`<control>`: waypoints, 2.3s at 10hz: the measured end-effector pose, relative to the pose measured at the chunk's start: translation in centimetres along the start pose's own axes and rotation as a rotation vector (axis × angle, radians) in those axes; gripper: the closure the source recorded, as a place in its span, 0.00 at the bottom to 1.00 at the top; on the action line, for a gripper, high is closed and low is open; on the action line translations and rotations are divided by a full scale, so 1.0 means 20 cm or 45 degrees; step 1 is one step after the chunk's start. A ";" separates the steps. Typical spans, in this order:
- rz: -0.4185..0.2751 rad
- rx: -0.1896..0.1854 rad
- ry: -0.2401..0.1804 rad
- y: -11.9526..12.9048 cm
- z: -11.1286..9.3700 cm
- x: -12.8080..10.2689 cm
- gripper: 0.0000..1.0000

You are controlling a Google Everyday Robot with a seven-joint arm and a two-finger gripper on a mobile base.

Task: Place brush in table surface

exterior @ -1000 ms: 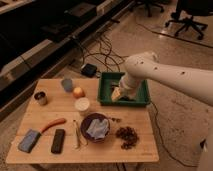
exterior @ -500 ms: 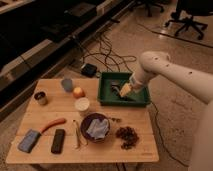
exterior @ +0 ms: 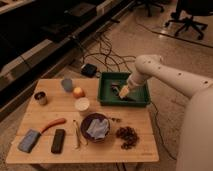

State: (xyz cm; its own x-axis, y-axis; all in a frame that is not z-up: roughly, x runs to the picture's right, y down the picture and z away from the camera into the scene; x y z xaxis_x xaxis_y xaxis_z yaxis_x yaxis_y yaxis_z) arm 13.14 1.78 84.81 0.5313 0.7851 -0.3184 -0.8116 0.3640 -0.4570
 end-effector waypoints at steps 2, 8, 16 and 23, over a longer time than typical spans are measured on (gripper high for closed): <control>-0.073 0.135 0.000 -0.04 0.10 -0.05 0.35; -0.048 0.147 -0.147 -0.15 0.19 -0.04 0.35; -0.009 0.000 -0.150 -0.22 0.28 -0.18 0.35; -0.051 -0.027 -0.045 -0.11 0.56 -0.28 0.36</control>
State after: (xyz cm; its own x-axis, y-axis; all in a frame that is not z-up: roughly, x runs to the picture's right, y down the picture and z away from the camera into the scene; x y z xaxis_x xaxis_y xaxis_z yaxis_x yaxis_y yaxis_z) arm 9.15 2.16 96.91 0.5542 0.7873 -0.2701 -0.7843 0.3852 -0.4864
